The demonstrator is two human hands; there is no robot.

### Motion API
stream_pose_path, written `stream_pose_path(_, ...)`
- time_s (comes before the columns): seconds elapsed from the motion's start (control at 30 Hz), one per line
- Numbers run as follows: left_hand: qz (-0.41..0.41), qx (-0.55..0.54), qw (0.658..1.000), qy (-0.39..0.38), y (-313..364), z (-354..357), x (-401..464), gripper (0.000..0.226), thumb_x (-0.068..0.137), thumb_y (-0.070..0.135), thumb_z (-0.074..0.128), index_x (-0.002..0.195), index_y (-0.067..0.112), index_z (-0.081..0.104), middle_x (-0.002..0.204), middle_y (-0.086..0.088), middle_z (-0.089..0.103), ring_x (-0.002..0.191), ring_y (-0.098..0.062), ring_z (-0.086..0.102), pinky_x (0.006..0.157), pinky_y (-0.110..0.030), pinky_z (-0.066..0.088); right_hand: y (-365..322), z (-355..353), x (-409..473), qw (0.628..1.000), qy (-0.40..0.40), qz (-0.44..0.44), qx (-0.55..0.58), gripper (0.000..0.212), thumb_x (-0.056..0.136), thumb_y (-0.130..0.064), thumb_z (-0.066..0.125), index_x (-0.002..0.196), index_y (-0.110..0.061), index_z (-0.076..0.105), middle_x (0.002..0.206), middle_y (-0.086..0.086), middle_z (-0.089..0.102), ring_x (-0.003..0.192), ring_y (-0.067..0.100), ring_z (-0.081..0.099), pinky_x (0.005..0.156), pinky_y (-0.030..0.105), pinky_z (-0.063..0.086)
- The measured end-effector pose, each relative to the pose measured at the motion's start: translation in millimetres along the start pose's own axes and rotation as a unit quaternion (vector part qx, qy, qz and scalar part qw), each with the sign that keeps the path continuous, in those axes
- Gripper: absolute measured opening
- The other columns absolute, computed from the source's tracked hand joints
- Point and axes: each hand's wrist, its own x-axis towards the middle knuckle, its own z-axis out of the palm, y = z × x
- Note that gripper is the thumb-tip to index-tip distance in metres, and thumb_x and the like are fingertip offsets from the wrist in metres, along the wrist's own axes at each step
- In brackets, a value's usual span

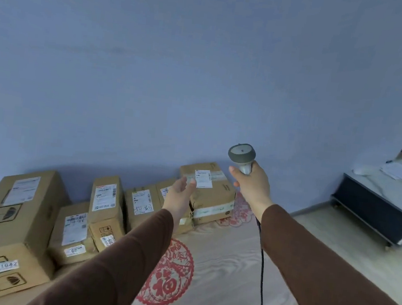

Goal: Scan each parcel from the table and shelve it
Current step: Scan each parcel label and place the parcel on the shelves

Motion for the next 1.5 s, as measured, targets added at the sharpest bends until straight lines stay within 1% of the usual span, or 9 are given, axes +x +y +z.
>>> stream_pose_path(0.2,-0.059,0.002,0.998,0.003,-45.3,19.0,86.1,0.065,0.107,0.042,0.051,0.162,0.014,0.03,0.165,-0.004,0.037,0.15,-0.025,0.038,0.12,-0.04,0.031,76.9,17.6,60.9,0.998,0.004,0.063,-0.029,0.034,0.091,-0.04,0.074,0.117,-0.021,0.061,0.108,0.003,0.073,0.097,0.032,0.072,0.089,0.051,0.058)
stream_pose_path(0.37,-0.093,0.028,0.995,0.026,-79.7,40.6,142.9,0.053,0.108,0.037,0.05,0.154,0.012,0.042,0.156,-0.008,0.049,0.131,-0.025,0.051,0.105,-0.034,0.038,140.3,36.6,104.5,0.989,0.007,0.146,0.001,0.023,0.089,-0.036,0.077,0.103,-0.021,0.065,0.092,0.001,0.073,0.079,0.02,0.07,0.072,0.033,0.051)
stream_pose_path(0.43,-0.108,0.029,0.993,0.03,-92.6,46.9,161.7,0.055,0.109,0.035,0.049,0.157,0.011,0.038,0.16,-0.008,0.044,0.138,-0.027,0.048,0.114,-0.038,0.038,163.9,44.3,121.7,0.984,0.004,0.178,0.004,0.02,0.09,-0.037,0.076,0.095,-0.02,0.068,0.086,0.0,0.072,0.081,0.024,0.069,0.068,0.032,0.049)
stream_pose_path(0.63,-0.148,0.029,0.986,0.074,-131.5,62.2,204.4,0.054,0.111,0.025,0.045,0.16,0.011,0.031,0.162,-0.008,0.041,0.147,-0.028,0.04,0.118,-0.043,0.032,217.7,69.2,167.3,0.978,-0.01,0.21,0.003,0.028,0.092,-0.035,0.073,0.11,-0.015,0.07,0.103,0.005,0.073,0.1,0.028,0.067,0.092,0.044,0.054)
stream_pose_path(0.8,-0.18,0.033,0.978,0.105,-155.4,71.6,226.3,0.057,0.111,0.026,0.043,0.164,0.013,0.025,0.167,-0.006,0.035,0.153,-0.027,0.034,0.127,-0.046,0.025,246.7,81.6,183.1,0.971,-0.008,0.225,0.073,0.025,0.093,-0.036,0.072,0.112,-0.019,0.068,0.1,0.0,0.074,0.094,0.02,0.067,0.071,0.032,0.046)
stream_pose_path(0.9,-0.191,0.031,0.974,0.12,-162.1,78.8,234.1,0.059,0.111,0.026,0.042,0.166,0.015,0.02,0.168,-0.005,0.031,0.154,-0.027,0.032,0.127,-0.043,0.024,259.0,87.1,190.4,0.96,-0.029,0.248,0.126,0.013,0.092,-0.023,0.075,0.103,-0.022,0.068,0.1,0.001,0.075,0.095,0.023,0.069,0.08,0.037,0.054)
stream_pose_path(1.23,-0.126,-0.031,0.984,0.124,-141.7,94.8,210.5,0.06,0.111,0.014,0.042,0.164,0.033,0.022,0.155,-0.001,0.049,0.133,-0.023,0.053,0.12,-0.045,0.04,238.8,59.7,195.0,0.949,-0.037,0.244,0.196,0.026,0.088,-0.006,0.077,0.113,-0.012,0.07,0.108,0.01,0.077,0.106,0.032,0.071,0.1,0.057,0.055)
stream_pose_path(1.37,-0.049,-0.092,0.989,0.105,-97.3,94.2,179.9,0.055,0.113,0.026,0.039,0.161,0.047,0.023,0.159,0.009,0.044,0.144,-0.019,0.044,0.123,-0.044,0.034,197.6,31.9,176.5,0.95,-0.023,0.194,0.242,0.023,0.089,-0.006,0.077,0.111,-0.012,0.071,0.11,0.012,0.077,0.108,0.033,0.072,0.098,0.055,0.057)
stream_pose_path(1.5,0.006,-0.098,0.991,0.094,-41.0,82.3,125.0,0.048,0.111,0.046,0.037,0.156,0.058,0.025,0.158,0.021,0.041,0.145,-0.009,0.039,0.108,-0.03,0.036,147.8,1.0,135.9,0.946,-0.021,0.152,0.285,0.023,0.091,-0.011,0.077,0.111,-0.018,0.07,0.112,0.008,0.077,0.107,0.026,0.073,0.096,0.048,0.06)
